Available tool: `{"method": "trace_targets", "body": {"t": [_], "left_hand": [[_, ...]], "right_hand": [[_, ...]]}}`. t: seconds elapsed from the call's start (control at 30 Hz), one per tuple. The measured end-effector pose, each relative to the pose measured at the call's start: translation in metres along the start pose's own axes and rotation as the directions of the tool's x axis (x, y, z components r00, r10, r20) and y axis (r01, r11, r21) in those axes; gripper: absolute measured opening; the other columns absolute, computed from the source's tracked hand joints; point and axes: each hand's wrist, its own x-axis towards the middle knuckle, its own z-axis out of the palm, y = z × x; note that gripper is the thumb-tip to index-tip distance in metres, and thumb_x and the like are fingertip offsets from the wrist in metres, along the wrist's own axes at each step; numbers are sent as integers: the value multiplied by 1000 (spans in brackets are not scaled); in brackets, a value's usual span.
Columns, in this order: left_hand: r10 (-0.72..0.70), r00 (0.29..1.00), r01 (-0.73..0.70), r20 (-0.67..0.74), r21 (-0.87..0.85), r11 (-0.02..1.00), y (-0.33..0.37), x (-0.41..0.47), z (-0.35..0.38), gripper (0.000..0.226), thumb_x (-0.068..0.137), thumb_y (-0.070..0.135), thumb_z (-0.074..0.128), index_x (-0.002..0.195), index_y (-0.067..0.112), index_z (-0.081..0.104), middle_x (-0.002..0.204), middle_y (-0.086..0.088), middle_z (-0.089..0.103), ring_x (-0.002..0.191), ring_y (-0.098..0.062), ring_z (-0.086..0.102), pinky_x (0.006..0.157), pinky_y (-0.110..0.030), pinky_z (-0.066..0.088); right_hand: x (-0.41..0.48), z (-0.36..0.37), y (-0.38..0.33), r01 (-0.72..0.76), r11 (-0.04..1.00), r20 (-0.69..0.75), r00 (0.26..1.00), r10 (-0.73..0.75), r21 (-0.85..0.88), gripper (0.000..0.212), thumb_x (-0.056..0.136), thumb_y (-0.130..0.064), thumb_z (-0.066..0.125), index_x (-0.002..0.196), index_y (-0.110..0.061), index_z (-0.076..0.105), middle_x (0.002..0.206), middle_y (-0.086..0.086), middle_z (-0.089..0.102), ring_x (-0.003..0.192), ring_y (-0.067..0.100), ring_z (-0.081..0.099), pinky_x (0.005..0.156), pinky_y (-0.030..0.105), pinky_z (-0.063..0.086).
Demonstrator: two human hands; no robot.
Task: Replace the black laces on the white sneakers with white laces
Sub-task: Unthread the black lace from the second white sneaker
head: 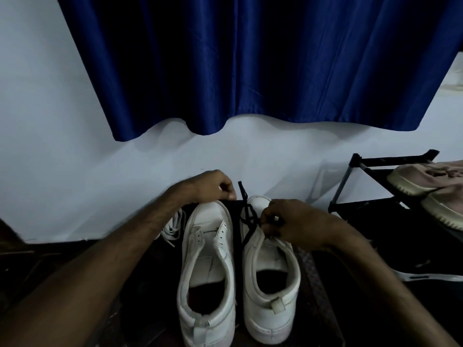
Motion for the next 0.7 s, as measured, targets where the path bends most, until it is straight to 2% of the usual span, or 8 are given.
{"method": "trace_targets", "body": {"t": [0.17, 0.27, 0.3, 0.37, 0.43, 0.5, 0.57, 0.7], "left_hand": [[85, 995, -99, -55, -368, 925, 43, -6, 11, 15, 91, -4, 61, 102, 2, 70, 90, -5, 69, 73, -7, 61, 60, -20, 53], [90, 993, -118, -81, -507, 854, 60, -16, 18, 23, 94, -5, 56, 108, 8, 69, 101, -11, 71, 86, -14, 66, 67, -22, 53], [107, 991, -134, -84, -456, 880, 63, -21, 18, 26, 94, -5, 53, 109, 10, 68, 103, -9, 71, 91, -17, 66, 74, -26, 53], [174, 972, -184, -160, -53, 981, 64, -33, 15, 30, 95, -2, 51, 111, 17, 67, 109, 2, 65, 101, -18, 62, 85, -27, 51], [268, 909, -193, -319, 247, 950, 70, -49, 12, 27, 98, 9, 52, 115, 26, 64, 122, 10, 54, 112, -13, 55, 94, -32, 47], [267, 909, -280, -318, 7, 960, 74, -70, 17, 20, 98, 30, 56, 117, 35, 61, 125, 16, 53, 115, -7, 54, 99, -35, 46], [226, 965, -254, -134, -247, 935, 77, -88, 27, 30, 91, 50, 62, 120, 44, 56, 120, 20, 60, 115, 0, 57, 102, -38, 46], [150, 978, -171, -144, -141, 975, 68, -95, 37, 48, 74, 76, 60, 112, 48, 56, 111, 27, 65, 110, 8, 56, 110, -49, 34]], "right_hand": [[-1, 1, 3, -2, 1000, -9, 1000, 3, 13, 9, 94, -26, 61, 87, -28, 66, 94, -8, 60, 90, 8, 56, 79, 19, 43], [-1, 1, 4, 0, 999, -23, 1000, 1, 38, 10, 94, -25, 62, 85, -26, 66, 100, 0, 67, 92, 12, 61, 83, 26, 48], [-1, 2, 5, 5, 999, -32, 999, -4, 52, 12, 93, -24, 62, 82, -27, 64, 99, 0, 68, 91, 12, 62, 83, 26, 49], [-2, 2, 7, 27, 997, -51, 998, -23, 68, 16, 93, -23, 62, 79, -30, 61, 90, -8, 64, 83, 2, 59, 74, 13, 46], [-2, 2, 8, 55, 998, -67, 996, -52, 42, 18, 93, -21, 63, 78, -31, 61, 80, -15, 57, 74, -5, 54, 68, 7, 41], [-2, 3, 8, 83, 996, -98, 992, -80, 29, 17, 90, -18, 64, 78, -30, 62, 80, -13, 59, 76, -1, 57, 70, 10, 43], [-2, 5, 13, 110, 994, -145, 984, -105, 27, 11, 87, -15, 66, 82, -26, 68, 88, -9, 65, 83, 9, 62, 76, 23, 48], [-6, 8, 26, 171, 974, -235, 963, -133, 148, 17, 87, -10, 69, 80, -25, 70, 87, -9, 62, 79, 12, 61, 70, 16, 43]]}}
